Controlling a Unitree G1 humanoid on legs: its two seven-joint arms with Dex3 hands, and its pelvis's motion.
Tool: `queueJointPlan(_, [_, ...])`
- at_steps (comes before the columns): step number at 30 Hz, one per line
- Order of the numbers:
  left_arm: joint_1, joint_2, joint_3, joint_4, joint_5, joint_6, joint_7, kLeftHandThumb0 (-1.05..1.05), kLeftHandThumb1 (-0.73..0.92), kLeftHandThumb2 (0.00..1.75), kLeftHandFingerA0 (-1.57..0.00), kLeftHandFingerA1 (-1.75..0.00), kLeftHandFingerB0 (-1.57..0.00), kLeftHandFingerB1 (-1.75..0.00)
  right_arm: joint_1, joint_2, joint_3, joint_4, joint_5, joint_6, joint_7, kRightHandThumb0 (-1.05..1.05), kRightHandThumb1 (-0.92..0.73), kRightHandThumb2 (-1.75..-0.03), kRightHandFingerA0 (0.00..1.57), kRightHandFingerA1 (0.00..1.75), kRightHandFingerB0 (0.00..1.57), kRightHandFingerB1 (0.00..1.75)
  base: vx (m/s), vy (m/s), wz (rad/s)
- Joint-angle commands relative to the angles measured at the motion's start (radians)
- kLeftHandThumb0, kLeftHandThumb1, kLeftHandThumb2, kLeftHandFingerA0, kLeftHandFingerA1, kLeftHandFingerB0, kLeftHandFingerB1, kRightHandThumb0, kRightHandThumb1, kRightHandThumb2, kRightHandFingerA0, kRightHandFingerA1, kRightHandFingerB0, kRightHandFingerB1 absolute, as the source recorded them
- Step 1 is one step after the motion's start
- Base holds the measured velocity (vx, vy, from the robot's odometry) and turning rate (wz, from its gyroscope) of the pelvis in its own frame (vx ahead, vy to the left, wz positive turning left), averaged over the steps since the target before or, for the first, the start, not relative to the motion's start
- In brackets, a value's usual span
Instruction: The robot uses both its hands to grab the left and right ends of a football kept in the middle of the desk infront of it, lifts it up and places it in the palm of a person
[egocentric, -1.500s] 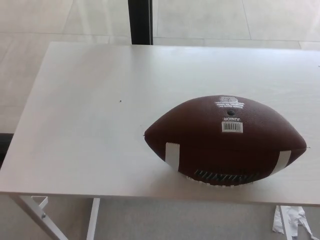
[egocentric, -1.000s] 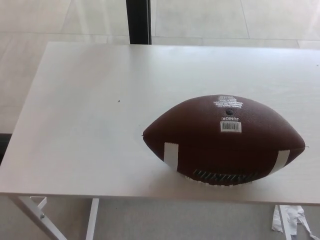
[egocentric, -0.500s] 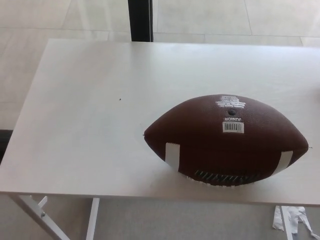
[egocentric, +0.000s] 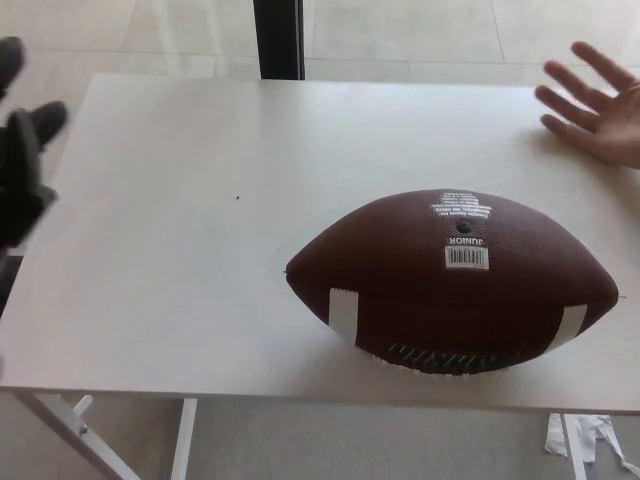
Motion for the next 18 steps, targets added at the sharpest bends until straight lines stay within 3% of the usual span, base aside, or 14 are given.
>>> queueJointPlan(1, [0.001, -0.081, -0.211, -0.059, 0.155, 0.268, 0.137, -0.74, 0.92, 0.84, -0.21, -0.47, -0.14, -0.38, 0.048, 0.156, 0.106, -0.076, -0.015, 0.199, -0.161, -0.89, -0.67, -1.08, 0.53, 0.55, 0.25, 0.45, 0.00, 0.000, 0.00])
queueJointPlan(2, [0.007, -0.080, -0.224, -0.060, 0.171, 0.268, 0.143, -0.75, 0.92, 0.84, -0.22, -0.48, -0.15, -0.39, 0.058, 0.162, 0.117, -0.067, -0.038, 0.171, -0.155, -0.90, -0.87, -0.67, 0.60, 0.44, 0.33, 0.31, 0.00, 0.000, 0.00])
queueJointPlan(4, [0.030, -0.083, -0.245, -0.073, 0.188, 0.267, 0.152, -0.75, 0.85, 1.08, -0.19, -0.52, -0.15, -0.46, 0.061, 0.198, 0.109, -0.058, -0.021, 0.158, -0.174, -0.97, -0.80, -0.67, 0.60, 0.45, 0.37, 0.34, 0.00, 0.000, 0.00])
queueJointPlan(6, [0.053, -0.080, -0.257, -0.075, 0.186, 0.249, 0.139, -0.73, 0.92, 0.89, -0.22, -0.47, -0.15, -0.35, 0.069, 0.212, 0.118, -0.049, -0.033, 0.144, -0.179, -0.92, -0.84, -0.66, 0.61, 0.43, 0.36, 0.32, 0.00, 0.000, 0.00])
queueJointPlan(7, [0.063, -0.080, -0.264, -0.073, 0.181, 0.239, 0.132, -0.76, 0.86, 1.09, -0.17, -0.54, -0.12, -0.46, 0.077, 0.220, 0.120, -0.050, -0.027, 0.138, -0.174, -0.91, -0.83, -0.66, 0.57, 0.42, 0.36, 0.32, 0.00, 0.000, 0.00])
queueJointPlan(8, [0.071, -0.085, -0.271, -0.068, 0.182, 0.235, 0.135, -0.75, 0.92, 0.86, -0.21, -0.52, -0.13, -0.39, 0.081, 0.231, 0.120, -0.054, -0.025, 0.144, -0.184, -0.90, -0.82, -0.66, 0.59, 0.42, 0.37, 0.32, 0.00, 0.000, 0.00])
queueJointPlan(10, [0.078, -0.088, -0.276, -0.064, 0.180, 0.248, 0.137, -0.76, 0.92, 0.87, -0.15, -0.51, -0.13, -0.38, 0.087, 0.243, 0.129, -0.059, -0.032, 0.154, -0.197, -0.92, -0.83, -0.66, 0.60, 0.41, 0.36, 0.32, 0.00, 0.000, 0.00])
queueJointPlan(11, [0.090, -0.086, -0.287, -0.066, 0.182, 0.253, 0.132, -0.79, 0.92, 0.85, -0.17, -0.49, -0.12, -0.37, 0.100, 0.250, 0.146, -0.061, -0.050, 0.156, -0.202, -0.89, -0.67, -1.07, 0.53, 0.54, 0.28, 0.46, 0.00, 0.000, 0.00])
queueJointPlan(13, [0.108, -0.095, -0.297, -0.069, 0.187, 0.253, 0.138, -0.79, 0.92, 0.84, -0.18, -0.49, -0.13, -0.37, 0.114, 0.259, 0.162, -0.058, -0.072, 0.147, -0.219, -0.87, -0.68, -1.07, 0.55, 0.55, 0.27, 0.45, 0.00, 0.000, 0.00])
queueJointPlan(14, [0.112, -0.101, -0.299, -0.070, 0.188, 0.264, 0.143, -0.79, 0.92, 0.83, -0.19, -0.48, -0.13, -0.36, 0.122, 0.266, 0.170, -0.061, -0.076, 0.142, -0.222, -0.86, -0.67, -1.06, 0.55, 0.56, 0.30, 0.46, 0.00, 0.000, 0.00])
queueJointPlan(15, [0.123, -0.104, -0.303, -0.062, 0.192, 0.247, 0.141, -0.78, 0.92, 0.85, -0.20, -0.50, -0.13, -0.38, 0.133, 0.275, 0.174, -0.063, -0.076, 0.135, -0.225, -0.89, -0.82, -0.66, 0.64, 0.41, 0.40, 0.33, 0.00, 0.000, 0.00])
queueJointPlan(16, [0.134, -0.111, -0.303, -0.062, 0.190, 0.243, 0.142, -0.77, 0.92, 0.85, -0.19, -0.50, -0.10, -0.39, 0.143, 0.280, 0.180, -0.062, -0.080, 0.128, -0.227, -0.89, -0.83, -0.66, 0.63, 0.41, 0.40, 0.33, 0.00, 0.000, 0.00])
queueJointPlan(17, [0.142, -0.113, -0.303, -0.062, 0.191, 0.241, 0.143, -0.35, 0.58, 1.17, -0.02, -0.51, -0.01, -0.50, 0.150, 0.282, 0.185, -0.063, -0.081, 0.131, -0.227, -0.91, -0.83, -0.66, 0.61, 0.40, 0.41, 0.34, 0.00, 0.000, 0.00])
queueJointPlan(18, [0.146, -0.115, -0.303, -0.061, 0.193, 0.237, 0.144, -0.78, 0.92, 0.86, -0.19, -0.52, -0.11, -0.39, 0.153, 0.284, 0.189, -0.064, -0.083, 0.132, -0.231, -0.91, -0.83, -0.66, 0.62, 0.40, 0.42, 0.34, 0.00, 0.000, 0.00])
